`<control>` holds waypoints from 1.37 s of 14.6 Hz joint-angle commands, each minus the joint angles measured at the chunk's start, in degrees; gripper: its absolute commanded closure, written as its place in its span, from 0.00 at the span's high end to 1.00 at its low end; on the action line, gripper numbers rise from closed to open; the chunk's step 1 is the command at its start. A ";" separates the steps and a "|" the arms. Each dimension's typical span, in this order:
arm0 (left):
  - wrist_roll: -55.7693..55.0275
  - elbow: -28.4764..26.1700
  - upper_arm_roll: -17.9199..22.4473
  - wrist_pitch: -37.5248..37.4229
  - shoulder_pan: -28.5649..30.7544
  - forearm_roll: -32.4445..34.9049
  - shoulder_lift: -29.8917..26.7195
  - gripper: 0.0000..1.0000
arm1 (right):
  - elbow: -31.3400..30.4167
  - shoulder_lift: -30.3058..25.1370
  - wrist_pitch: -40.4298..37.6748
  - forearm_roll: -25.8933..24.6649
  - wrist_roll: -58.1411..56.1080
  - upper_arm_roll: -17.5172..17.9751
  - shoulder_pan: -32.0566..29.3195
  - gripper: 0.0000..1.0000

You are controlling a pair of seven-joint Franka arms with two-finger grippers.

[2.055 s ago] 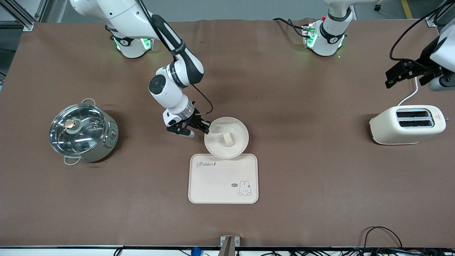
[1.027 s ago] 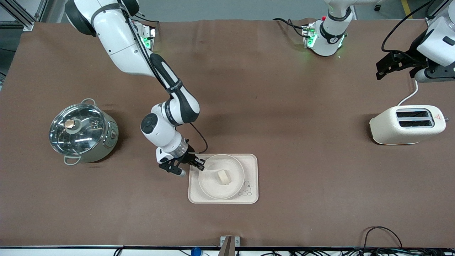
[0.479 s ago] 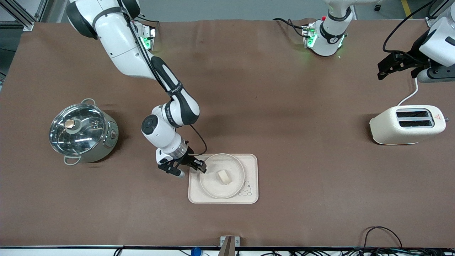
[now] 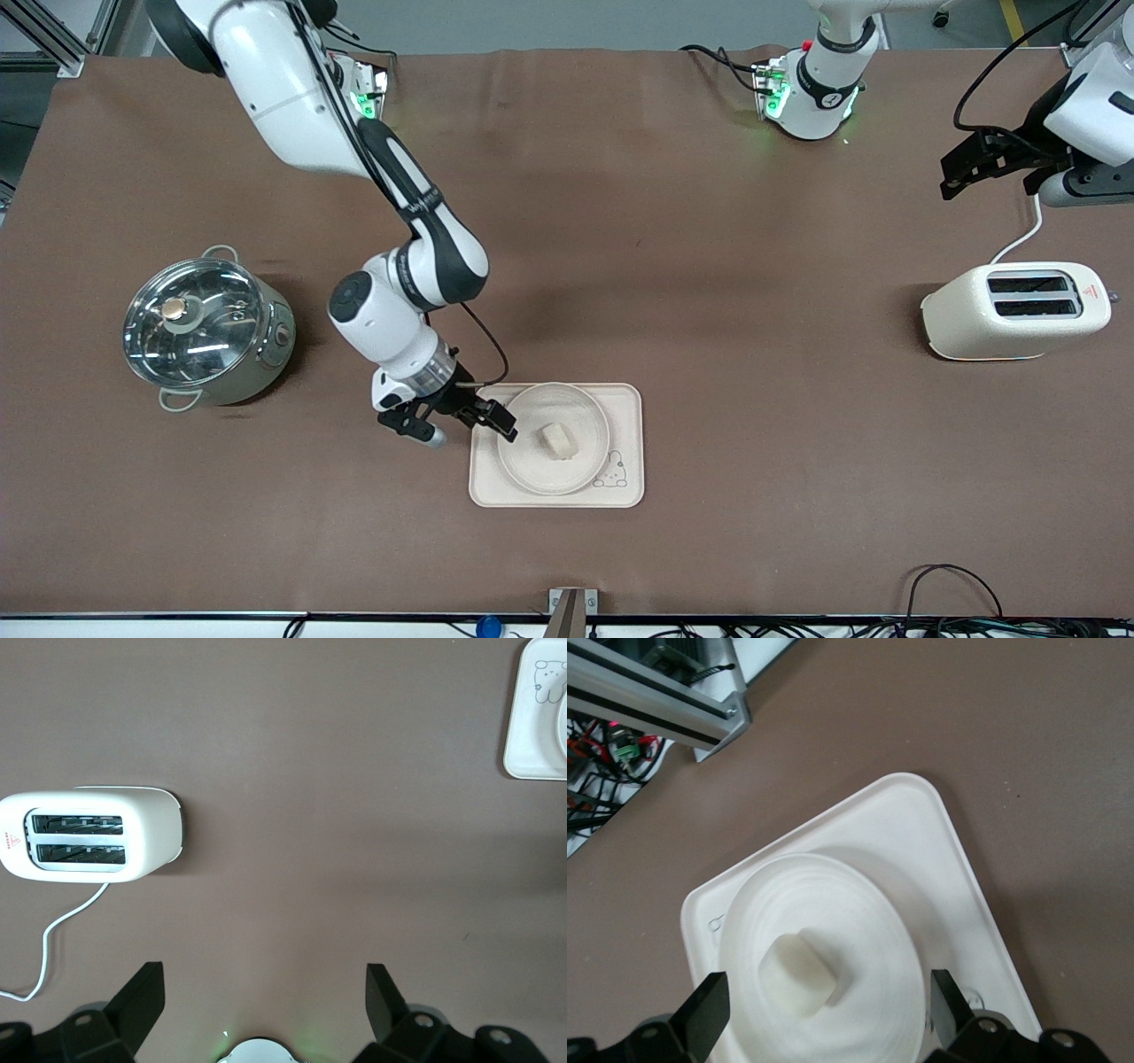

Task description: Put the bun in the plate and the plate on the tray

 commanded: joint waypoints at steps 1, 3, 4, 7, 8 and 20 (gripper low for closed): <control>0.41 0.58 -0.03 -0.22 0.02 -1.10 -0.09 1.00 | -8.88 -14.26 -15.48 -2.99 -0.20 -2.45 -2.36 1.00; 0.32 0.58 -0.03 -0.13 0.11 -1.01 -0.01 1.00 | -8.36 -21.04 -32.09 -12.80 0.15 -7.46 -2.36 1.00; 0.32 0.58 -0.03 -0.13 0.11 -1.01 -0.01 1.00 | -7.40 -23.94 -38.26 -17.64 0.07 -8.78 -2.54 1.00; 0.23 0.58 -0.03 -0.13 0.11 -1.01 0.08 1.00 | -3.63 -29.93 -52.07 -23.91 -3.51 -10.64 -3.24 1.00; 0.23 0.58 -0.03 -0.13 0.11 -1.10 -0.01 1.00 | -2.13 -31.16 -56.12 -25.32 -5.71 -10.82 -3.94 1.00; 0.67 2.76 -0.03 -0.31 -0.42 -0.14 2.27 1.00 | 13.44 -41.98 -86.21 -31.84 -23.05 -11.43 -15.98 1.00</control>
